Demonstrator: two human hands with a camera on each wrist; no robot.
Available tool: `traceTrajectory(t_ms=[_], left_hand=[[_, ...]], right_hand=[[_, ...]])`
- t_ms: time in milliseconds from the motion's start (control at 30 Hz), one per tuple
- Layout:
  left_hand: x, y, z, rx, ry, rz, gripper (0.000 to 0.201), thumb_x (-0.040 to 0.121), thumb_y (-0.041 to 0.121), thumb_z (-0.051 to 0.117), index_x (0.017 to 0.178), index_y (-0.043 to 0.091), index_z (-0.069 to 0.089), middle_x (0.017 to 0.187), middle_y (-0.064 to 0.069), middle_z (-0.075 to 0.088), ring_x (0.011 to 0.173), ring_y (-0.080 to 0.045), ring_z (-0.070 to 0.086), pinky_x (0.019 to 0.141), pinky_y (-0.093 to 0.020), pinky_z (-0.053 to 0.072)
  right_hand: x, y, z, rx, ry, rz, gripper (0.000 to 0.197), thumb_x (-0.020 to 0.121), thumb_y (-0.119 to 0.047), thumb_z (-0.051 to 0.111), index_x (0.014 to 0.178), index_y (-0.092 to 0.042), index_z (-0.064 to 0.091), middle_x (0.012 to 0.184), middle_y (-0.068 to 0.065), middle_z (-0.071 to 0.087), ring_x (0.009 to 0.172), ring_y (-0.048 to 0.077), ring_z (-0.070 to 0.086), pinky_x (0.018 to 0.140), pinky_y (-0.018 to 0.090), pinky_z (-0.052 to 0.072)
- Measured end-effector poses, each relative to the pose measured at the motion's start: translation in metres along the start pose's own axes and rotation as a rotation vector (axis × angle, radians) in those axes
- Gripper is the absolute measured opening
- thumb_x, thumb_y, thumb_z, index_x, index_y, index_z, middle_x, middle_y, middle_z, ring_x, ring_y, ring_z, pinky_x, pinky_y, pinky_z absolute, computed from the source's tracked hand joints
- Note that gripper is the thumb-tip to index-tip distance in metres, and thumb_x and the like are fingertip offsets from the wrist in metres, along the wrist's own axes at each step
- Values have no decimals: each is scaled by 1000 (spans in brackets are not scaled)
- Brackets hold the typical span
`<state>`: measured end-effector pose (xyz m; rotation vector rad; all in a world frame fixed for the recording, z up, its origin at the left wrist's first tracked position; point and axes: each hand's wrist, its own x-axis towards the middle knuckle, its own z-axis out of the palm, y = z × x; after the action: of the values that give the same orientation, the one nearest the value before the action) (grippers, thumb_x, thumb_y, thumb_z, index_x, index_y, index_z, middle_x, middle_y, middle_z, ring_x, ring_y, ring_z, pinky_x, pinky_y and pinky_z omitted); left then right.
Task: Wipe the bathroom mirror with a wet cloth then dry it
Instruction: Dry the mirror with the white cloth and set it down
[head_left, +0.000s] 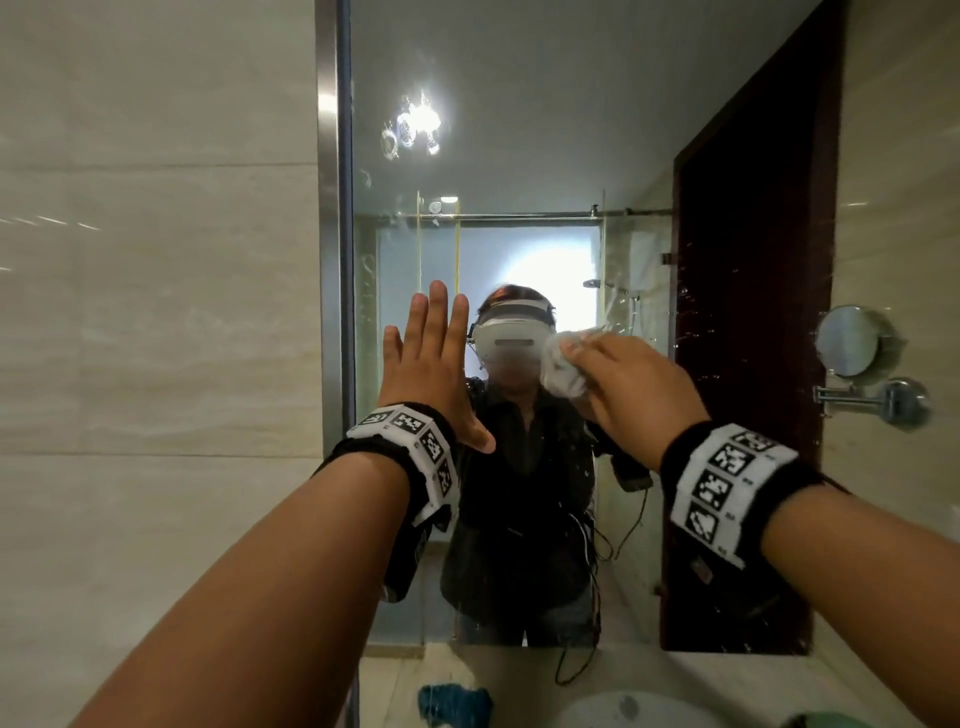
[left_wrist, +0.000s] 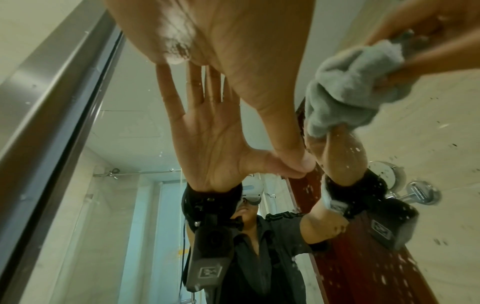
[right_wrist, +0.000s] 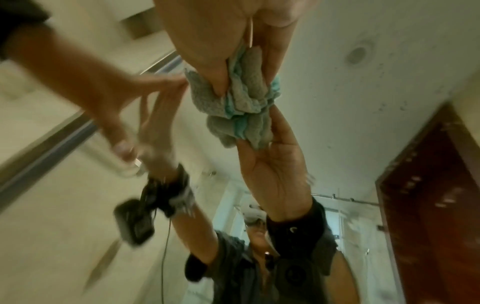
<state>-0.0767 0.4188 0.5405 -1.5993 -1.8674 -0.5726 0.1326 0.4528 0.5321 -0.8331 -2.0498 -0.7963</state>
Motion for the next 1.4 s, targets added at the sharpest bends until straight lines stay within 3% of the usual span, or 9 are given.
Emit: traceTrajectory(t_ms=[100, 267, 433, 567, 700, 867, 1033, 1200, 1400], left_hand=[[0, -1, 1, 0, 3, 5, 159, 46, 67, 81, 138, 17, -38, 147, -5, -41, 137, -25, -34, 111, -47, -14], [-1, -1, 2, -2, 8, 12, 158, 46, 68, 80, 138, 18, -38, 147, -5, -41, 137, -26, -34, 111, -47, -14], [-1, -2, 4, -7, 18, 18, 159, 45, 69, 80, 137, 19, -39, 147, -5, -41, 137, -26, -34, 111, -47, -15], [0, -3, 5, -10, 25, 23, 158, 45, 69, 80, 138, 20, -38, 147, -4, -42, 137, -25, -35, 111, -47, -15], [-1, -3, 4, -4, 28, 26, 157, 46, 69, 79, 139, 20, -37, 148, -5, -40, 138, -26, -33, 110, -47, -16], [-1, -4, 5, -2, 20, 28, 157, 46, 70, 79, 138, 20, -38, 147, -6, -41, 137, -26, -34, 111, -47, -16], [0, -4, 7, -2, 34, 33, 157, 46, 70, 79, 138, 20, -39, 147, -5, -41, 137, -26, -34, 110, -47, -16], [2, -5, 8, -4, 37, 33, 158, 45, 71, 78, 139, 20, -37, 148, -5, -40, 138, -26, -33, 110, -47, -16], [3, -6, 9, 3, 46, 33, 157, 44, 69, 80, 140, 21, -35, 149, -5, -39, 138, -26, -32, 111, -47, -14]], right_hand=[[5, -8, 2, 77, 105, 72, 39, 78, -5, 68, 116, -9, 62, 104, 13, 61, 88, 34, 58, 67, 43, 54], [-26, -25, 22, -12, -6, -111, 63, 53, 0, 82, 111, -14, 62, 97, 12, 63, 80, 30, 60, 61, 33, 51], [-11, -15, 19, -43, -46, -43, 44, 93, -36, 48, 136, -26, 44, 134, 6, 45, 114, 28, 46, 87, 39, 43], [-17, -20, 28, -92, -12, -27, 66, 65, -14, 80, 126, -19, 57, 132, 12, 50, 92, 33, 55, 67, 38, 52], [-28, -21, 30, -79, 21, -76, 50, 76, -23, 70, 124, -18, 60, 128, 14, 54, 87, 32, 57, 68, 39, 53], [3, -25, 8, 81, 89, 45, 47, 81, -10, 60, 127, -22, 54, 115, 3, 55, 92, 27, 55, 73, 38, 50], [-9, -37, 32, 63, 116, -6, 64, 60, 4, 71, 118, -16, 53, 112, 4, 56, 89, 27, 56, 75, 39, 53], [-40, -35, 50, -101, 67, -244, 69, 51, 2, 72, 118, -11, 61, 113, 10, 62, 89, 33, 62, 74, 40, 53], [1, -21, 37, -117, 151, 6, 68, 63, -7, 81, 126, -15, 56, 125, 13, 55, 90, 35, 58, 65, 38, 53]])
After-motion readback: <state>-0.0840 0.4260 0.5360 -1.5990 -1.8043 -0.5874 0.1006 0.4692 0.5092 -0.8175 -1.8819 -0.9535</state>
